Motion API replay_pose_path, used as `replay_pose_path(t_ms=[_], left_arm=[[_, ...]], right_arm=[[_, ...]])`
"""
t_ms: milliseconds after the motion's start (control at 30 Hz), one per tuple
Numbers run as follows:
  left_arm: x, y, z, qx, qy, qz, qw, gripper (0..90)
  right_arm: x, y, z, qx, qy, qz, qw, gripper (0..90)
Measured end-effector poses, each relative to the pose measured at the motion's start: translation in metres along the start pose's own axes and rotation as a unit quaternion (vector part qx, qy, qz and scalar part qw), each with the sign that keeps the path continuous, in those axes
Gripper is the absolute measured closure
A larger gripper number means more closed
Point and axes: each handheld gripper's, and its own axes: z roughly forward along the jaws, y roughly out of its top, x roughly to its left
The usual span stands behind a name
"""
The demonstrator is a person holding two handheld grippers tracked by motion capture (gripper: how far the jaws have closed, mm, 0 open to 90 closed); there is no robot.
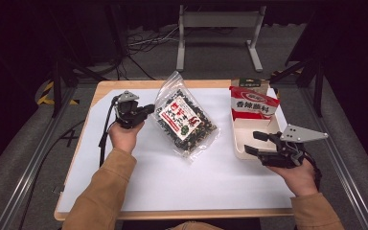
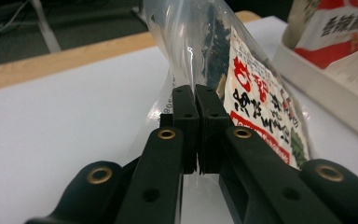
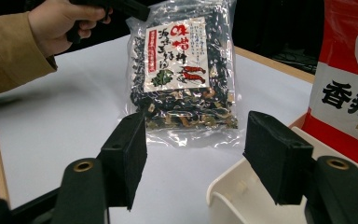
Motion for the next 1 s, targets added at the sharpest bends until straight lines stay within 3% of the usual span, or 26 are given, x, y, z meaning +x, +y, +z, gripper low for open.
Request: replay_pose_path(t_ms=[167, 567, 833, 1000], left_arm=[[-0.017, 0.012, -0.017, -0.023, -0.008, 0.037, 0.999, 88.4], [-0.044, 0.024, -0.046, -0.059, -0.044, 0.08, 0.994, 88.3], [-0.062, 0.028, -0.068, -0.078, -0.071, 0.113, 0.9879, 88.4], [-0.075, 0.028, -0.074, -0.068, -0.099, 0.14, 0.9829, 88.7]], right_arm=[[0.002, 0.001, 0.001, 0.0, 0.002, -0.003, 1.0, 39.3], [0.006, 0.003, 0.001, -0.007, 0.011, -0.018, 0.9998, 43.6], [0.013, 0.01, 0.009, -0.009, 0.023, -0.022, 0.9995, 43.5], [0.018, 0.019, 0.016, -0.012, 0.031, -0.02, 0.9992, 40.2]])
